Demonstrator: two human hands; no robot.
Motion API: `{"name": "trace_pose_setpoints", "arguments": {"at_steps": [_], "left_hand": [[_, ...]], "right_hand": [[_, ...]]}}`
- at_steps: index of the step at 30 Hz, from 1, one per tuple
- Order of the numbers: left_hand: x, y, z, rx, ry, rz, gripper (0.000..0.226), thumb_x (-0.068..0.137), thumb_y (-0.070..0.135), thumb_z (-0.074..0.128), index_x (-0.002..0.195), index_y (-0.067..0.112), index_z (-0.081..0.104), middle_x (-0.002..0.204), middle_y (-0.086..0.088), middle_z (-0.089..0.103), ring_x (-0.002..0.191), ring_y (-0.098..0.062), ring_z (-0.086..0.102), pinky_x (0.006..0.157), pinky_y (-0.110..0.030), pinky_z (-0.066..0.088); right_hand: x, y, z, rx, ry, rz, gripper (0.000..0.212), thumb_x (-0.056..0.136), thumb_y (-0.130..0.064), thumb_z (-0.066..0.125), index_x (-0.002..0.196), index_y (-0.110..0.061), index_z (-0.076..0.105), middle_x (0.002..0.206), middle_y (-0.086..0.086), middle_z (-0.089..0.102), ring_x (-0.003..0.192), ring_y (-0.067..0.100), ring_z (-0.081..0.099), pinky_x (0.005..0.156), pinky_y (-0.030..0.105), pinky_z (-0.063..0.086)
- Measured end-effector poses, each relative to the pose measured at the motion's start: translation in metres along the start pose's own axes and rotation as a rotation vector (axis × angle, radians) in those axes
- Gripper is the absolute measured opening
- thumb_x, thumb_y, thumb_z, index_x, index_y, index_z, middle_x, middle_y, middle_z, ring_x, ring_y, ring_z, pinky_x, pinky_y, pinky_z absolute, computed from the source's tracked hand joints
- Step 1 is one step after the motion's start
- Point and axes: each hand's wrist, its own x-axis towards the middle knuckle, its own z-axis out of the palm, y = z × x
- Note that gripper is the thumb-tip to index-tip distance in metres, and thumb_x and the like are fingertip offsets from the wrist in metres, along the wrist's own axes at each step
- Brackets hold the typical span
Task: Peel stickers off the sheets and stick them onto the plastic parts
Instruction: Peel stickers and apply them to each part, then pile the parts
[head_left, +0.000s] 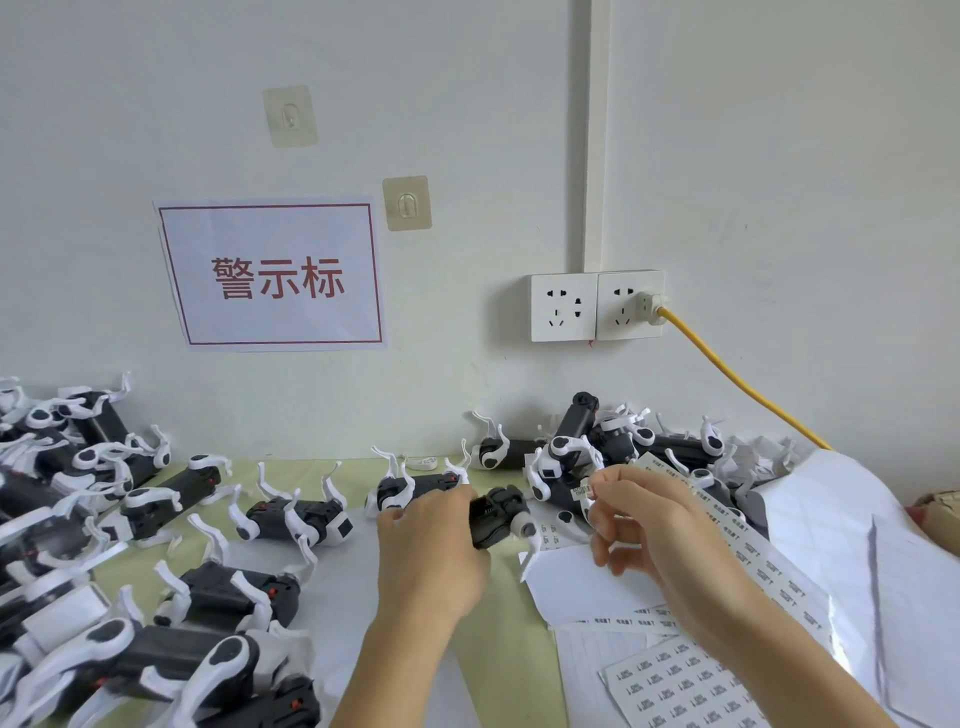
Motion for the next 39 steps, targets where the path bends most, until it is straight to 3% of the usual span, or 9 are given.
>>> {"name": "trace_pose_setpoints", "arguments": {"at_steps": [3,6,9,14,16,18,21,24,39], "left_hand": [[-0.001,0.007,-0.010,-0.276,0.045,-0.042,0.011,0.073,0.029,0.066,0.077,0.027,0.056,0.070,0.008,0.060,0.070,-0.012,0.059,0.053,-0.028,0.039],[-0.002,0.017,-0.018,-0.656,-0.050,-0.049,0.011,0.070,0.030,0.072,0.077,0.031,0.064,0.062,0.011,0.064,0.057,-0.009,0.061,0.051,-0.023,0.046],[-0.002,0.026,-0.021,-0.815,-0.109,-0.055,0.014,0.072,0.027,0.076,0.082,0.035,0.068,0.064,0.018,0.066,0.052,-0.001,0.057,0.047,-0.012,0.041],[-0.003,0.031,-0.020,-0.890,-0.186,-0.113,0.018,0.077,0.021,0.075,0.091,0.029,0.068,0.063,0.016,0.067,0.050,-0.002,0.061,0.044,-0.012,0.041],[-0.005,0.033,-0.022,-0.931,-0.198,-0.119,0.021,0.078,0.017,0.073,0.094,0.030,0.065,0.065,0.016,0.068,0.051,-0.004,0.062,0.044,-0.013,0.042],[-0.006,0.034,-0.024,-0.923,-0.194,-0.112,0.033,0.078,0.018,0.073,0.100,0.039,0.060,0.072,0.013,0.071,0.054,-0.007,0.062,0.047,-0.014,0.043],[-0.007,0.034,-0.025,-0.929,-0.188,-0.073,0.049,0.077,0.016,0.072,0.107,0.052,0.055,0.084,0.005,0.073,0.055,-0.009,0.059,0.049,-0.016,0.044],[-0.008,0.036,-0.025,-0.952,-0.200,-0.025,0.063,0.078,0.013,0.072,0.116,0.061,0.056,0.098,0.009,0.072,0.073,-0.008,0.062,0.058,-0.016,0.047],[-0.006,0.034,-0.018,-0.970,-0.217,0.024,0.065,0.077,0.014,0.074,0.121,0.060,0.060,0.086,0.016,0.072,0.057,0.004,0.054,0.054,-0.011,0.042]], "right_hand": [[-0.001,-0.002,0.000,-0.043,-0.019,-0.062,0.030,0.096,-0.009,0.056,0.067,-0.014,0.057,0.063,0.003,0.050,0.058,0.019,0.049,0.058,0.032,0.039],[-0.002,-0.002,0.001,-0.108,-0.018,-0.118,0.023,0.096,-0.015,0.061,0.073,-0.012,0.062,0.060,0.005,0.049,0.057,0.019,0.042,0.055,0.031,0.034],[-0.002,-0.002,0.003,-0.164,-0.002,-0.166,0.022,0.095,-0.022,0.064,0.075,-0.013,0.065,0.060,0.005,0.048,0.056,0.017,0.037,0.054,0.026,0.030],[0.000,-0.001,0.004,-0.255,0.054,-0.247,0.020,0.093,-0.018,0.068,0.073,-0.016,0.065,0.058,0.016,0.045,0.053,0.012,0.037,0.049,0.018,0.029],[0.000,0.000,0.004,-0.311,0.091,-0.262,0.021,0.090,-0.017,0.071,0.070,-0.018,0.065,0.051,-0.004,0.035,0.050,0.007,0.030,0.048,0.017,0.028],[0.000,-0.001,0.004,-0.391,0.163,-0.300,0.022,0.087,-0.018,0.074,0.068,-0.023,0.065,0.051,-0.013,0.035,0.051,0.007,0.032,0.050,0.016,0.029],[-0.001,-0.002,0.003,-0.456,0.241,-0.351,0.021,0.083,-0.020,0.078,0.069,-0.031,0.066,0.073,-0.010,0.047,0.066,0.002,0.045,0.061,0.011,0.034],[-0.001,-0.002,0.004,-0.476,0.225,-0.332,0.019,0.083,-0.021,0.079,0.072,-0.031,0.068,0.092,-0.007,0.050,0.090,-0.005,0.048,0.072,0.003,0.033],[-0.001,-0.002,0.005,-0.494,0.214,-0.339,0.018,0.083,-0.021,0.080,0.073,-0.033,0.070,0.099,-0.007,0.051,0.098,-0.003,0.048,0.078,0.002,0.032]]}}
